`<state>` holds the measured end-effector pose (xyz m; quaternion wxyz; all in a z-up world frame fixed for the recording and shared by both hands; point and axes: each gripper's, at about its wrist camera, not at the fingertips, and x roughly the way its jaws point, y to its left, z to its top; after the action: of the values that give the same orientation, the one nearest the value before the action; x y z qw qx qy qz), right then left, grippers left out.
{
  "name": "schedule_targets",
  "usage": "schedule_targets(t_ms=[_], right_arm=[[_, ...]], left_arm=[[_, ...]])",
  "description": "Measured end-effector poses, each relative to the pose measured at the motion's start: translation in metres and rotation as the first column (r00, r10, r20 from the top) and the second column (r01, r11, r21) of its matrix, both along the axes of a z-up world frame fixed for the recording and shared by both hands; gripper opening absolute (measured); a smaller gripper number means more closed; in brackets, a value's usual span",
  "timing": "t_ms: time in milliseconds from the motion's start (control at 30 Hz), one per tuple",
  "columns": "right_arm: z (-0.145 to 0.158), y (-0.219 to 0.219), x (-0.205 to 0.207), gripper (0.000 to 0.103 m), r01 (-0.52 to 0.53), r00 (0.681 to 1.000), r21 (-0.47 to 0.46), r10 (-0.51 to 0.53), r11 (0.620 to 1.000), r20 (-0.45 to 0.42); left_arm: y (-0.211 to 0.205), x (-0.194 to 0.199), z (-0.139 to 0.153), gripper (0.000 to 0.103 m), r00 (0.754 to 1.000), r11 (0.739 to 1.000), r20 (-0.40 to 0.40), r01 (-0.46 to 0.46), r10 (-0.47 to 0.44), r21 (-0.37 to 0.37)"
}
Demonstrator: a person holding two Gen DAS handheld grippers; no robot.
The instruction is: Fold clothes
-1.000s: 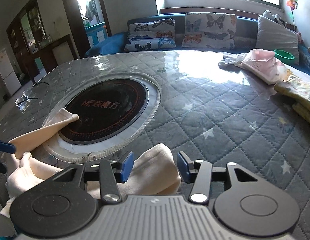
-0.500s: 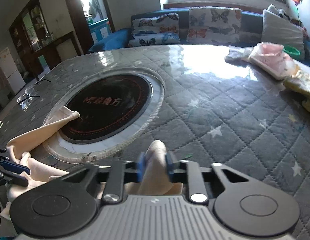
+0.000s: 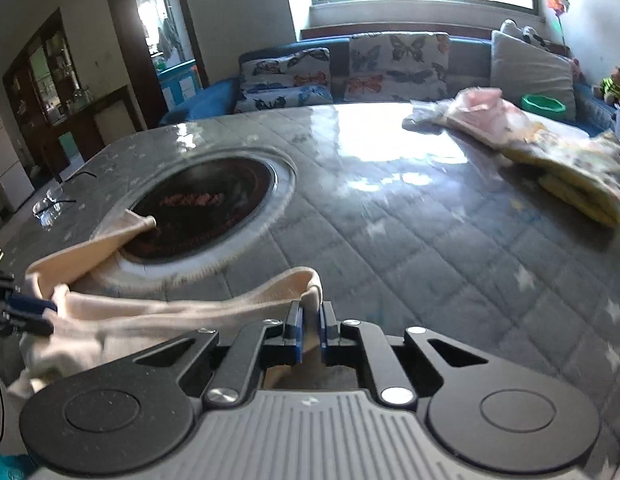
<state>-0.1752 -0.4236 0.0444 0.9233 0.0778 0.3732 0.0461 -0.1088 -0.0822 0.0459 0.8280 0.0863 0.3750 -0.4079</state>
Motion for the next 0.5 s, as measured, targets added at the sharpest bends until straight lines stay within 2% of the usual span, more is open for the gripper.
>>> schedule_targets(t_ms=[33,200,300,333,367,433,500], right_arm=[[-0.0016,-0.001,-0.0032,0.007,0.004,1.0,0.007,-0.004,1.0,-0.004],[-0.0061,-0.0017,-0.0093,0.007,0.011,1.0,0.023,-0.011,1.0,-0.006],[-0.0077,-0.0011,-0.0104,0.007,0.011,1.0,0.027,-0.011,1.0,-0.003],[-0.0082,-0.001,-0.0107,0.007,0.011,1.0,0.029,-0.011,1.0,-0.003],[-0.008,-0.0006,-0.0103,0.007,0.01,1.0,0.026,-0.01,1.0,-0.001],[-0.0069,0.0005,-0.0088,0.007,0.006,1.0,0.018,-0.006,1.0,0.001],[-0.0048,0.0013,-0.0058,0.006,0.005,1.0,0.008,-0.005,1.0,0.006]], left_arm=[[0.0001,-0.0004,0.0002,0.038,1.0,1.0,-0.006,0.001,-0.001,-0.003],[-0.0063,-0.0034,-0.0045,0.036,0.999,1.0,-0.021,0.025,-0.025,0.009],[-0.0058,0.0004,-0.0072,0.036,0.999,1.0,-0.049,0.01,-0.01,0.003],[-0.0051,0.0021,-0.0076,0.034,0.998,1.0,-0.058,0.003,-0.003,-0.002],[-0.0044,0.0029,-0.0074,0.024,0.998,1.0,-0.058,-0.003,0.003,-0.003],[-0.0047,0.0034,-0.0049,0.016,0.999,1.0,-0.035,-0.01,0.01,0.003],[-0.0052,0.0027,0.0002,0.012,1.0,1.0,0.006,-0.013,0.013,0.0]])
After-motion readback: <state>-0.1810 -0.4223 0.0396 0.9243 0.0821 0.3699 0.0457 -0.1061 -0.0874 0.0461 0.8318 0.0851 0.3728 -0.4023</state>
